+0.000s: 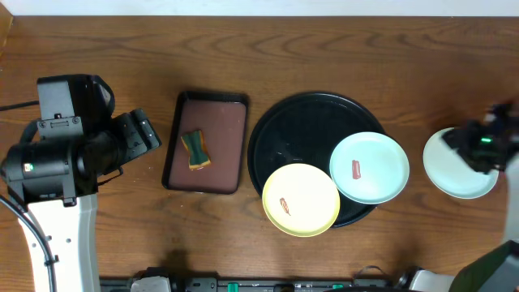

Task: Clean dirty plates on tray and stack at the side
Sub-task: 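Move right gripper to the other green plate on the black tray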

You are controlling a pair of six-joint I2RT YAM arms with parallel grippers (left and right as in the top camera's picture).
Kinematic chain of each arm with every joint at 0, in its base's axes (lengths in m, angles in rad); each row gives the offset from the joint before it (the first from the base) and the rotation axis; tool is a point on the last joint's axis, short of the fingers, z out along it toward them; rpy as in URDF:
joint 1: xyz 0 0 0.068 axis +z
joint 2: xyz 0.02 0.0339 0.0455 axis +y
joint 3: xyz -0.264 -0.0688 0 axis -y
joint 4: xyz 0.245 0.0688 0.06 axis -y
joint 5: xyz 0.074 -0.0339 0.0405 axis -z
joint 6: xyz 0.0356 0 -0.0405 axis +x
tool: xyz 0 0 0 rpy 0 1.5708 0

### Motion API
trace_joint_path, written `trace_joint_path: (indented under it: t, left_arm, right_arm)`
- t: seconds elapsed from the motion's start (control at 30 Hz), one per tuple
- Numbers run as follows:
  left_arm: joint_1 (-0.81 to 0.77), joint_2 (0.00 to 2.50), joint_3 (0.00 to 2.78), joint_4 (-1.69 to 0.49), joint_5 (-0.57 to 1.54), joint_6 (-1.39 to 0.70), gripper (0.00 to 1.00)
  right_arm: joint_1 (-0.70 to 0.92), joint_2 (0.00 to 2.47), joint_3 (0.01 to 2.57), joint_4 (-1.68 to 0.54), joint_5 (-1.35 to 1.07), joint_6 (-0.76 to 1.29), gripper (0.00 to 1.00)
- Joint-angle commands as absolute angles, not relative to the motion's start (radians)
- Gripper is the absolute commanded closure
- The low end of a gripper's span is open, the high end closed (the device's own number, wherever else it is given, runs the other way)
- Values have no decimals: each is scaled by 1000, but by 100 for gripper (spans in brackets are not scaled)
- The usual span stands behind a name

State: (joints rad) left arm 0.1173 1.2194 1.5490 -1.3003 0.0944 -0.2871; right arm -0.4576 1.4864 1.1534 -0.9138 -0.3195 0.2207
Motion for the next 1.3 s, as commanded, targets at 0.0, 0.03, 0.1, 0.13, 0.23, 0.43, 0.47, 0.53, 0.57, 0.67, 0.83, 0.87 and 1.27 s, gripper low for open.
trace_joint_path:
  t: [0.0,0.03,0.1,0.13,0.23,0.43,0.47,0.53,0.57,0.67,0.83,0.87,1.27]
  left_arm:
    - [122,1216,1556,-1301,85,-281,13]
    - [122,1216,1556,-1301,85,-281,14]
    - [122,1216,1556,-1301,85,-281,14]
    - [122,1216,1556,-1301,85,-281,13]
    - [122,1216,1556,-1301,85,-281,14]
    - [122,1216,1556,-1301,85,-281,14]
    - [122,1216,1556,-1301,85,-281,14]
    - [122,1216,1556,-1301,85,-281,14]
    - [122,1216,1556,-1301,85,-281,14]
    - [122,1216,1556,-1301,85,-281,13]
    - [122,1216,1556,-1301,85,-281,14]
    - [122,1216,1556,-1301,85,-281,13]
    - [122,1216,1556,-1301,85,-281,13]
  right_arm:
    - [-307,1520,1114,-933,-73,170,55]
    - [-269,1530,1096,-931,-36,170,55]
    - [-198,1554,1045,-899,2,170,59]
    - [-174,1563,1023,-878,4,170,62]
    - [-131,1584,971,-812,80,189,68]
    - [-131,1589,940,-761,93,217,82]
    - [-131,1589,934,-743,73,217,85]
    - [-131,1589,915,-705,41,234,95]
    - [-131,1589,905,-683,16,239,99]
    - [-131,1589,886,-641,-48,240,99]
    - [-129,1582,898,-559,-157,227,99]
    - [-123,1579,913,-529,-230,198,99]
    - [70,1622,942,-294,-173,298,99]
